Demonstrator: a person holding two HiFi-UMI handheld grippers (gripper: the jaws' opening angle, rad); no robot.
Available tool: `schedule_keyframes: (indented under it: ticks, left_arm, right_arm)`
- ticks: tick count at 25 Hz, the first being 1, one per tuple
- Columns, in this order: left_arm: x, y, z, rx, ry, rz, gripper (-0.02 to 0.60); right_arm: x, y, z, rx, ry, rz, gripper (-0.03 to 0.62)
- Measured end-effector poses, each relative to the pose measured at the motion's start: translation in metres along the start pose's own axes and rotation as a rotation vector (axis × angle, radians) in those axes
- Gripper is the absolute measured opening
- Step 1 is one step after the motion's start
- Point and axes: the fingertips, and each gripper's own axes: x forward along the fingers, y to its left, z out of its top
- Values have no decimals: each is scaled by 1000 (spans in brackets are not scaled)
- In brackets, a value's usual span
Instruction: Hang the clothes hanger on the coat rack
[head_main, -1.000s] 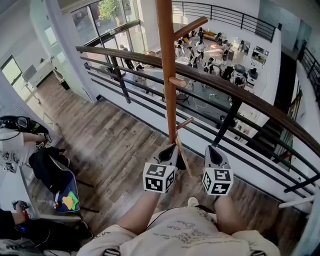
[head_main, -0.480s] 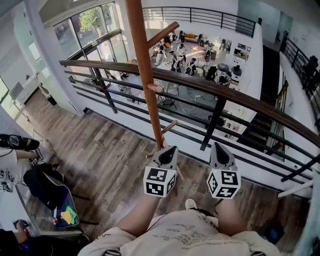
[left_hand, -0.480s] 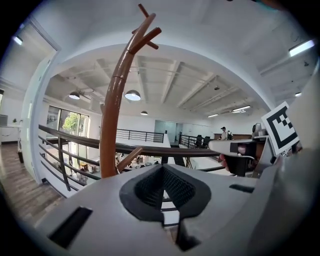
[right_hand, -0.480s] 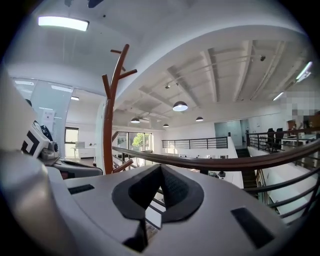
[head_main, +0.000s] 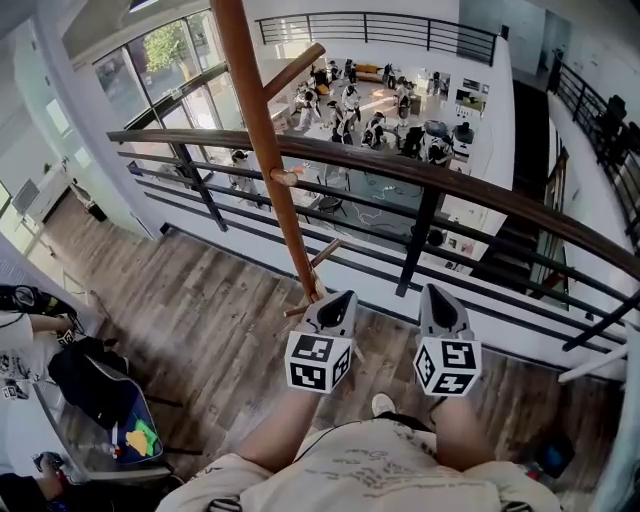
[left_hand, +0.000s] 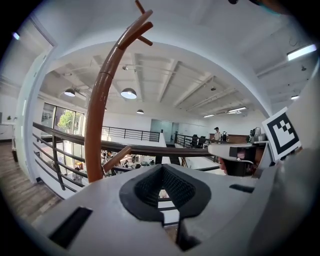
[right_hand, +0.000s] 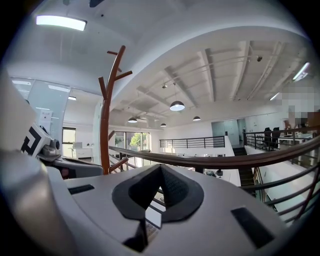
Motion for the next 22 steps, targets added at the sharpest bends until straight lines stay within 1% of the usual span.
schedule_keyframes:
  ticks: [11, 22]
  left_arm:
    - [1, -9, -10, -3, 29, -6, 3]
    - [-1, -17, -11, 0, 37, -3, 3]
  right_arm:
    - [-5, -2, -9, 12, 18, 10, 2]
    - [-12, -5, -13, 24, 30, 17, 2]
